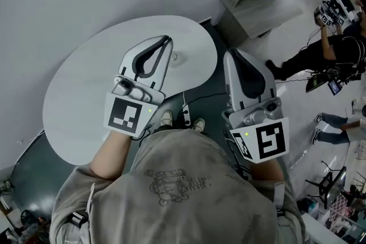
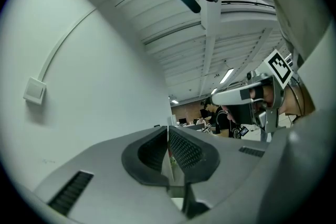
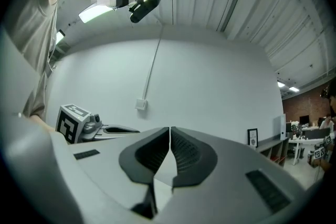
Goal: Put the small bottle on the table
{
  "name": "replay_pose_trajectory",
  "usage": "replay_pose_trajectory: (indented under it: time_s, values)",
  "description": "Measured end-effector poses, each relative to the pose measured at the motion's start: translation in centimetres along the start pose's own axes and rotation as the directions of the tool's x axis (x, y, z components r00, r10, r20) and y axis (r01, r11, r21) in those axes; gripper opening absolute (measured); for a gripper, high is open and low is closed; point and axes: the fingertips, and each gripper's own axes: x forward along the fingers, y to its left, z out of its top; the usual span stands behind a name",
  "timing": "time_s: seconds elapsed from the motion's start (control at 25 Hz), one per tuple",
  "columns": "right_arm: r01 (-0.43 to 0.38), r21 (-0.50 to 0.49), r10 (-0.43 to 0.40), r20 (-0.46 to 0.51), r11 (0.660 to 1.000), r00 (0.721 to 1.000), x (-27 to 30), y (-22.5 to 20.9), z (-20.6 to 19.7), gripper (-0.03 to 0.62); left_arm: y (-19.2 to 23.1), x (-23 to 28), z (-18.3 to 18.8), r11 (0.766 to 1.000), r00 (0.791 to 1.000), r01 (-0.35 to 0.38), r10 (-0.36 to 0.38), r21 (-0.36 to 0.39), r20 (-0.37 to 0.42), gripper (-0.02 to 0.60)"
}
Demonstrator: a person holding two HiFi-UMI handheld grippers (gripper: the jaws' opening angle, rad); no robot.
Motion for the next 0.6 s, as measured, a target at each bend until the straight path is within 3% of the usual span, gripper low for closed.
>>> replay_pose_trajectory:
  time_s: [0.12,0.32,0.48,0.6]
  values:
    - [-0.024,0.061,0.024,-0.009,0.998,1.0,-0.9,0.5,-0.3,0.031,-0.7,-0.8,-0.3,1.0,1.0,-0.005,0.005,0.015,-0.016,0.025]
    - [-0.053,0.067,0.056,-0.047,0.996,0.997,-1.6,1.0,-1.6,0.031,-0.8,-2.2,-0.9,0.999,0.999,-0.03,0.03,-0.01,-0.041,0.025]
    - [-0.057,0.073,0.063,-0.078,0.996,0.995,-2.0,1.1,-2.9,0.031,-1.6,-2.9,-1.9,0.997,0.996,-0.01,0.017,0.077,-0.091,0.021]
    - [-0.061,0.082,0.068,-0.089,0.995,0.994,-2.2,1.2,-3.8,0.031,-1.9,-3.0,-2.1,0.996,0.994,-0.011,0.02,0.084,-0.103,0.02]
